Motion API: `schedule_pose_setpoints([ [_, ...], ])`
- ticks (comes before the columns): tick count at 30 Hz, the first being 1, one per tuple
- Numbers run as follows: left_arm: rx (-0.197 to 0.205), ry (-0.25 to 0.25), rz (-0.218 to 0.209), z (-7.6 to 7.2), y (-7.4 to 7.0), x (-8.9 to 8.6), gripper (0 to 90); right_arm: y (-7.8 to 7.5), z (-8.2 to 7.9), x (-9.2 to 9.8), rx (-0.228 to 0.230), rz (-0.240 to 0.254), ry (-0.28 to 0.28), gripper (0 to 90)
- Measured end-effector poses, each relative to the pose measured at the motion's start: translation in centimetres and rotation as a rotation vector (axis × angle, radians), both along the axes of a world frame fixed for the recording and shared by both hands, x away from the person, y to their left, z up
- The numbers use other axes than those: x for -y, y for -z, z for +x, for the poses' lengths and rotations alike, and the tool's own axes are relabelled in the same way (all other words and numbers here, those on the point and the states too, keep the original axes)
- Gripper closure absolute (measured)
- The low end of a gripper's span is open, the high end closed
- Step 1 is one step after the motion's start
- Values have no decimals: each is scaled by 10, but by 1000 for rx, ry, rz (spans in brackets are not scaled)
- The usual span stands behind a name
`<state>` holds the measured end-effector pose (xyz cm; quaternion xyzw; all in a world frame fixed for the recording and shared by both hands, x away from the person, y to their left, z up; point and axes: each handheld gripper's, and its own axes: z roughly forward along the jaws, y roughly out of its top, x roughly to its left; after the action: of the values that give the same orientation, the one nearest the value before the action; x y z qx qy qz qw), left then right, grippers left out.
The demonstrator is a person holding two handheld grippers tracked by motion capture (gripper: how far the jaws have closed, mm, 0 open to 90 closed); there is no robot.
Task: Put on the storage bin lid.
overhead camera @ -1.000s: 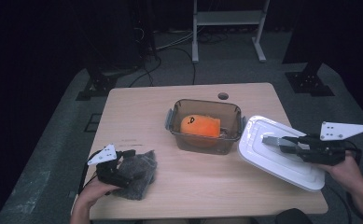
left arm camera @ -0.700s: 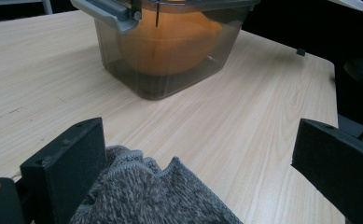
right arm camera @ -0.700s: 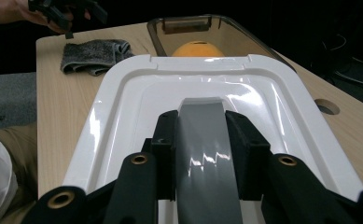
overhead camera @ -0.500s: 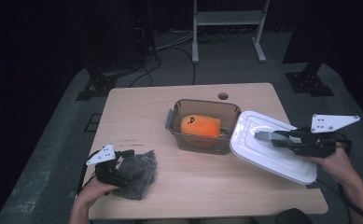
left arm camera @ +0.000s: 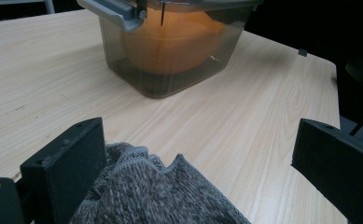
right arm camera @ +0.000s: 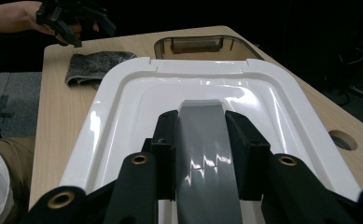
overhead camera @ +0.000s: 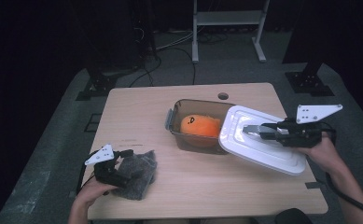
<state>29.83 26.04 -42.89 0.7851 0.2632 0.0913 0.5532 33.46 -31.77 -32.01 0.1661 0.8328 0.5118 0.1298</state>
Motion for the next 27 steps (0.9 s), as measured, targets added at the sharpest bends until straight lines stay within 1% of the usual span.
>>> schedule_pose_setpoints([
  [2,-3,-1,-3,0,0,0,21,-3,3,-4,7,-8,-11,658],
  [8,-5,3,4,1,2,0,21,-10,12,-14,15,-5,-29,658],
  [10,-7,-1,-2,0,1,-1,21,-13,16,-18,18,-4,-37,658],
  [13,-5,-4,-6,0,0,-2,21,-15,21,-23,13,-2,-46,658],
  [21,-10,1,-6,1,1,-1,21,-18,37,-45,16,-11,-86,658],
  [27,-4,7,-7,1,0,-1,21,-22,52,-64,22,-16,-119,658],
])
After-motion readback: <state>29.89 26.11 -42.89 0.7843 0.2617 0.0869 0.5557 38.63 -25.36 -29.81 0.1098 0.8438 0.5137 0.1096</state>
